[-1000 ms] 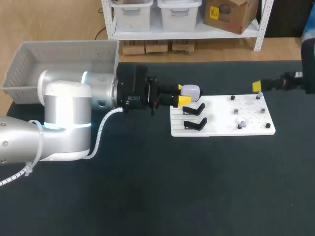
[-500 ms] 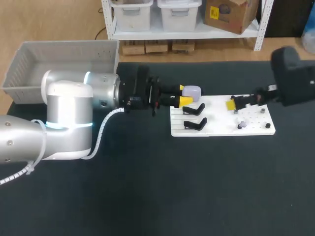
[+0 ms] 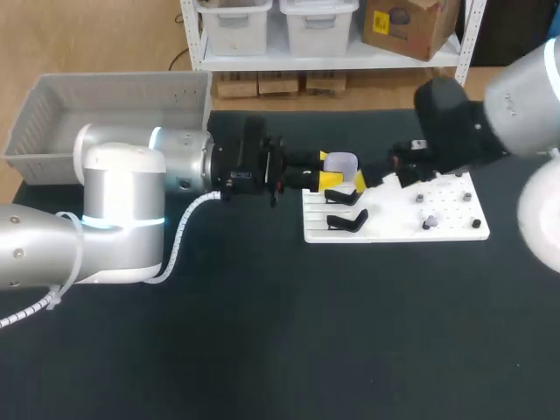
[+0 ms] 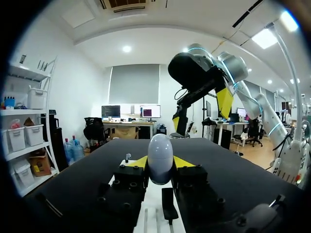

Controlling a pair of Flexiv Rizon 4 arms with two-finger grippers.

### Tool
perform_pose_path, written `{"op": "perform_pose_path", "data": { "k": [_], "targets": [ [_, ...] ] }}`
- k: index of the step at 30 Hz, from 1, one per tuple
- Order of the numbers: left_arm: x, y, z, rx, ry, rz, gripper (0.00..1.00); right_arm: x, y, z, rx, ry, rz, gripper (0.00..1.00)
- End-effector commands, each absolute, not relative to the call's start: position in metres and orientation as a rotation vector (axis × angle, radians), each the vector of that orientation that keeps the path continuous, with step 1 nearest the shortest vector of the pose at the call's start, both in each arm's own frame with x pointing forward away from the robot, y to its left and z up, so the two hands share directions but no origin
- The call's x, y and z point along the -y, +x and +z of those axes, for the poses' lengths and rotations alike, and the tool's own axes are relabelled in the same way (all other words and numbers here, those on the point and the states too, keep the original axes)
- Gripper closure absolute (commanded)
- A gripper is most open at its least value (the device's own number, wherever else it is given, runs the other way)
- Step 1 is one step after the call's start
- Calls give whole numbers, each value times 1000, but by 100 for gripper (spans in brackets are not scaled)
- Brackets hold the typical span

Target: Pick up each earbud case from the left stands, insert the matching earbuds, close the lid, and place the case in the box.

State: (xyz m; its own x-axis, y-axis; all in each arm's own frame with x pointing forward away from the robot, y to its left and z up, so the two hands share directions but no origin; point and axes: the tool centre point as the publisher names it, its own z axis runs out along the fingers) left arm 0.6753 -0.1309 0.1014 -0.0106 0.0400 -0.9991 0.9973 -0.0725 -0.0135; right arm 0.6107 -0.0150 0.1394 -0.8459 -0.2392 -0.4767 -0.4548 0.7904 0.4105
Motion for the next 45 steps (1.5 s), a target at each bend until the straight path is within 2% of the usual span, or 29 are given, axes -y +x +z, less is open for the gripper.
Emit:
{"op": "perform_pose_path", "data": {
  "k": [1, 24, 45],
  "targets": [
    [131, 676, 101, -1211, 1286, -1254, 100, 3, 625, 128, -2595, -537, 749, 0],
    [131, 676, 101, -1211, 1286, -1254, 100, 6, 656, 100, -2630, -401, 823, 0],
    [131, 676, 101, -1211, 1286, -1254, 100, 9, 678, 117, -2588, -328, 776, 0]
  ]
}}
